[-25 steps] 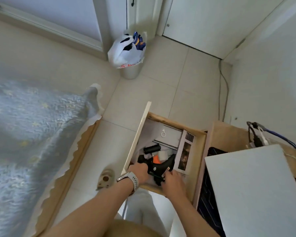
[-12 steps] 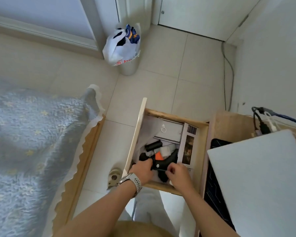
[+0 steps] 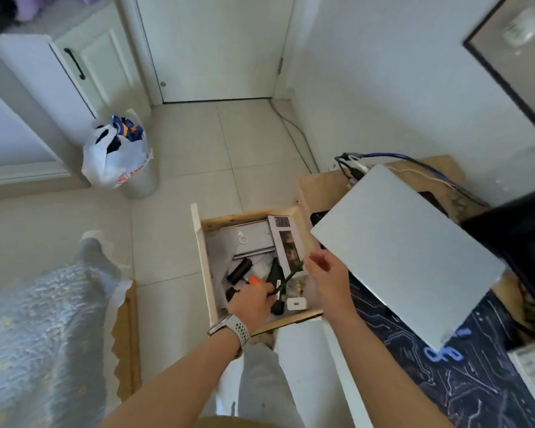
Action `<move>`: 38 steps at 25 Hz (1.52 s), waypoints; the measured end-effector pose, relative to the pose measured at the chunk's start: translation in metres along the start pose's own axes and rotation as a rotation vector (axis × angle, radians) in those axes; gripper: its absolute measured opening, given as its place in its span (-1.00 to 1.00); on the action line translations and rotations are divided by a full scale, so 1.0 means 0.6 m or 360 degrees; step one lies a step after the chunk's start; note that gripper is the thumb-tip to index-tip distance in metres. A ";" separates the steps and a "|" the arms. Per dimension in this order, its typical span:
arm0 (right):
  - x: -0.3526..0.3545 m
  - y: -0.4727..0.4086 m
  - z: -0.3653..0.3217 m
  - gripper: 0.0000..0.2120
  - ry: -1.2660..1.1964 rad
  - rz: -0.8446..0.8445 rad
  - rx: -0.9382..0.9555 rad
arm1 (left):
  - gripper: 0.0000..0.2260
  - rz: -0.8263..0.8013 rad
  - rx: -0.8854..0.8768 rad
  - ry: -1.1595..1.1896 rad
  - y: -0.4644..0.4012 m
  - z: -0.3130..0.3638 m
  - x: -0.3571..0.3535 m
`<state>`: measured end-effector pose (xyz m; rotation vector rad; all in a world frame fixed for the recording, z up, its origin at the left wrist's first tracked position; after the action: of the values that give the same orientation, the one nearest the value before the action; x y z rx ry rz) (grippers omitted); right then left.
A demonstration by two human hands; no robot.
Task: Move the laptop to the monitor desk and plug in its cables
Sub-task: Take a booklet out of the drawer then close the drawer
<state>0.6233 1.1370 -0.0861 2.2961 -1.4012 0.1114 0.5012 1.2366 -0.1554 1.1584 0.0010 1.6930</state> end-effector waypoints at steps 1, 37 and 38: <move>0.009 0.021 -0.002 -0.90 -0.0078 0.0070 -0.0014 | -0.83 -0.0020 -0.0072 0.0015 0.014 0.007 0.000; 0.739 0.735 0.559 -0.79 0.0484 0.1208 -0.1193 | -0.87 -0.0239 -0.0983 -0.0455 0.366 0.463 -0.482; 0.741 0.730 0.566 -0.78 0.0493 0.1179 -0.1198 | -0.87 -0.0233 -0.0976 -0.0464 0.367 0.464 -0.486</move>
<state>0.4063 0.4614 -0.1161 1.0530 -1.6749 0.1271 0.5288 0.7819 -0.0952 0.8947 -0.5628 1.2497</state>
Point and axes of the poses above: each hand's wrist, its own y-axis away from the middle knuckle, its own x-axis out of the back of the hand, z = x × y, the point moved 6 cm from there along -y, towards the middle knuckle, and after that the axes turned 3 degrees about x, right-handed, at the moved point
